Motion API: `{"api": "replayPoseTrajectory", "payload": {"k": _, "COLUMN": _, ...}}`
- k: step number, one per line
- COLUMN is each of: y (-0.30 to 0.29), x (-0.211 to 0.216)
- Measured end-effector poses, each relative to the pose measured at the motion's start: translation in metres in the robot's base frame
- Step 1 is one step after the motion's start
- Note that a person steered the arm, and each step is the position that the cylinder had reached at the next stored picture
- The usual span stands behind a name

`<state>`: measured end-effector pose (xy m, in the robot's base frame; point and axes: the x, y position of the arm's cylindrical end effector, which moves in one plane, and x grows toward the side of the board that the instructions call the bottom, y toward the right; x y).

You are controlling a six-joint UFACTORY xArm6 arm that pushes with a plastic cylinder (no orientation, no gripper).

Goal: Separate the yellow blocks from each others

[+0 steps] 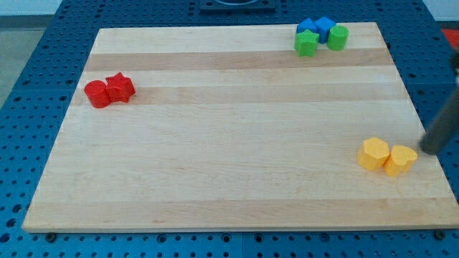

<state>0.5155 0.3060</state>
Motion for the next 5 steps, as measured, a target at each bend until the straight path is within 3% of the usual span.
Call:
{"api": "replayPoseTrajectory", "payload": {"k": 1, "y": 0.038, "x": 0.010}}
{"api": "replayPoseTrajectory", "payload": {"k": 2, "y": 0.038, "x": 0.029}}
{"api": "replayPoseTrajectory", "payload": {"k": 5, "y": -0.055, "x": 0.035}}
